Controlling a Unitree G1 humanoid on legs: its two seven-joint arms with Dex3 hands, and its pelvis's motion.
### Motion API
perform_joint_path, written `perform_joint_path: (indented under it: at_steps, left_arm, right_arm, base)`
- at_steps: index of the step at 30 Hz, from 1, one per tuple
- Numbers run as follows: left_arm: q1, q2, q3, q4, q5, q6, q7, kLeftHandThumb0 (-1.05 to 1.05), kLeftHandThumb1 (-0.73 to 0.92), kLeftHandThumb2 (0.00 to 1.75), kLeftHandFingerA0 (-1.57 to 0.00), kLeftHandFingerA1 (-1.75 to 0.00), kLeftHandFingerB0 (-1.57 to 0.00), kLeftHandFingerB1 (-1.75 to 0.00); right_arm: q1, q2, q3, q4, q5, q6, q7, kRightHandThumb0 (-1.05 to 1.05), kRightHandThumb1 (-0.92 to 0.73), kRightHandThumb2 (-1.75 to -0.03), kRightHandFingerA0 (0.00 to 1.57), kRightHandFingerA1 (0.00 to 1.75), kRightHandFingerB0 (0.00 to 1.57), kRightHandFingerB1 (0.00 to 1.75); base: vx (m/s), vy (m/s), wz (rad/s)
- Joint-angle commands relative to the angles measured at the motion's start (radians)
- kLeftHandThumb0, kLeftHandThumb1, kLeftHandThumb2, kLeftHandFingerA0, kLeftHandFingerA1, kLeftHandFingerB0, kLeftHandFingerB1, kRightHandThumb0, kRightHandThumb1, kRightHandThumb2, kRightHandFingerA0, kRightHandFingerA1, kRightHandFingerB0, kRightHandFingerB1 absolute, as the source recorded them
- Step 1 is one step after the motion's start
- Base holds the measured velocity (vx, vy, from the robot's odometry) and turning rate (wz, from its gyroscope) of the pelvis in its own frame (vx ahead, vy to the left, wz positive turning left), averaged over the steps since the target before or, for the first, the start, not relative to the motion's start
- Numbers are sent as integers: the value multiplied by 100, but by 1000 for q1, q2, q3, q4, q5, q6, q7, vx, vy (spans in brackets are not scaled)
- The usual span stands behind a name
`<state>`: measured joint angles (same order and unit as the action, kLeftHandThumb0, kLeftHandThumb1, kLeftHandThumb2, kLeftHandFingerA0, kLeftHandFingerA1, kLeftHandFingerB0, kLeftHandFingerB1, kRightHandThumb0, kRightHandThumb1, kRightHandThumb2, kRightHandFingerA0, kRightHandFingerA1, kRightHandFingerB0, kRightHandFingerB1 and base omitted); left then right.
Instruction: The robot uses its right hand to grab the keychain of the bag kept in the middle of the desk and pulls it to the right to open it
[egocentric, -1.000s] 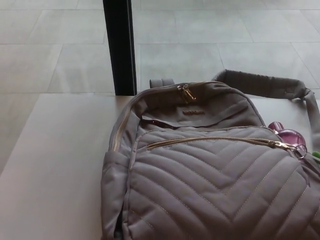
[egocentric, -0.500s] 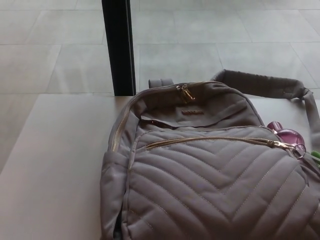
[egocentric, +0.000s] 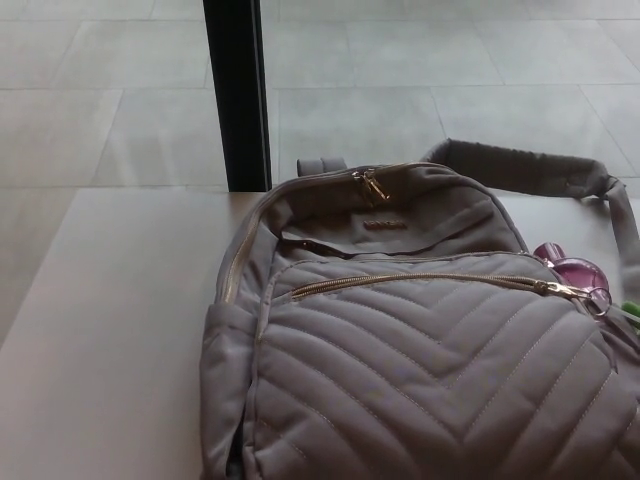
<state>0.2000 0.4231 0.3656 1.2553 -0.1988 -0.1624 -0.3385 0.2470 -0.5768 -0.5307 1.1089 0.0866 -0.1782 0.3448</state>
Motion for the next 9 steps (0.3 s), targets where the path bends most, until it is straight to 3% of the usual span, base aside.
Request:
perform_joint_path:
  at_steps: [1, 2, 3, 4, 5, 6, 9]
  left_arm:
    - [-6, 14, -6, 15, 19, -10, 39, -51, 71, 61, -40, -51, -37, -38]
    - [-6, 14, -6, 16, 19, -11, 40, -51, 71, 61, -40, -51, -37, -38]
    - [-5, 14, -7, 13, 19, -10, 43, -52, 67, 61, -43, -54, -36, -38]
    - [-5, 17, -21, 15, 33, -12, 48, -53, 71, 61, -45, -52, -37, -37]
    - [4, 14, -27, 18, 37, -12, 48, -55, 71, 61, -46, -50, -37, -36]
    - [4, 14, -27, 22, 35, -14, 42, -56, 71, 61, -44, -49, -37, -36]
    - [3, 14, -23, 26, 29, -11, 32, -57, 71, 61, -44, -48, -35, -35]
  right_arm:
    - [10, -17, 8, -2, 27, -29, -8, -55, -63, -59, 47, 69, 48, 40]
    - [10, -18, 9, -2, 28, -30, -8, -55, -63, -59, 47, 69, 48, 40]
    - [4, -22, 17, 9, 19, -31, -14, -61, -51, -89, 50, 72, 41, 53]
    - [6, -28, 33, 7, 5, -36, -18, -56, -65, -59, 59, 69, 46, 40]
    - [16, -34, 33, 11, 9, -42, -10, -57, -50, -89, 58, 73, 38, 54]
    - [17, -34, 34, 9, 12, -44, -11, -55, -64, -59, 64, 71, 45, 42]
    - [14, -36, 38, 13, 16, -40, -13, -54, -63, -59, 70, 71, 45, 43]
  base:
    - [0, 0, 0]
    - [0, 0, 0]
    - [0, 0, 0]
    - [0, 0, 0]
    - [0, 0, 0]
    - [0, 0, 0]
    - [0, 0, 0]
